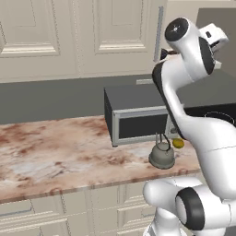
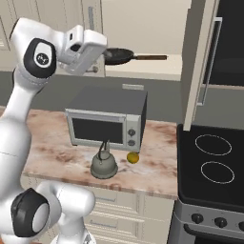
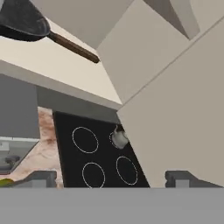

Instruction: Pick the pan from the cabinet and place it on the stove. Then turn on the stove burner for the pan.

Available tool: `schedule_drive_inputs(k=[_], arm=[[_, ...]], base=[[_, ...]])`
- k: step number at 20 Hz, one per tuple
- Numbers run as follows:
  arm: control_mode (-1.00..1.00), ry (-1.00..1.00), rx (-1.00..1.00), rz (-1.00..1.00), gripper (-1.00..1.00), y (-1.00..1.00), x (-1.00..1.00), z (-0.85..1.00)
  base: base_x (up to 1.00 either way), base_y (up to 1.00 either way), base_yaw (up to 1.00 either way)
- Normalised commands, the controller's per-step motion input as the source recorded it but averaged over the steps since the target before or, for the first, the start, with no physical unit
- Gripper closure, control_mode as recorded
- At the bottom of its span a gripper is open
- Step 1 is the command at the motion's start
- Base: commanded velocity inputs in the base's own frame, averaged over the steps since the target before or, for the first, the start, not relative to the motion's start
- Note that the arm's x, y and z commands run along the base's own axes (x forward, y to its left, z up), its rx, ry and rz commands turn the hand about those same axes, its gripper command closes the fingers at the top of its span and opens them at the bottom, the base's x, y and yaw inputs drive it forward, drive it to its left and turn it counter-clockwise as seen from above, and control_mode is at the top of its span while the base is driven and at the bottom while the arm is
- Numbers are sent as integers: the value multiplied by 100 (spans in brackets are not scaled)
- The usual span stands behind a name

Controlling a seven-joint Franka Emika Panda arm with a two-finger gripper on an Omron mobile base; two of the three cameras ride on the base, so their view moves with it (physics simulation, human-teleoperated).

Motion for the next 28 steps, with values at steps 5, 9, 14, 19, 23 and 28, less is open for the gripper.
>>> schedule_drive_inputs(k=[5,9,14,19,23,28], arm=[[-100,-26,18,17,-100,50,12,-3],[-100,-26,19,15,-100,35,23,0],[-100,-24,16,14,-100,29,30,-2],[-100,-23,15,13,-100,26,24,0],[-100,-23,8,13,-100,17,20,0],[-100,-16,5,8,-100,8,31,-1]], base=[[0,0,0],[0,0,0],[0,0,0],[0,0,0],[0,0,0],[0,0,0]])
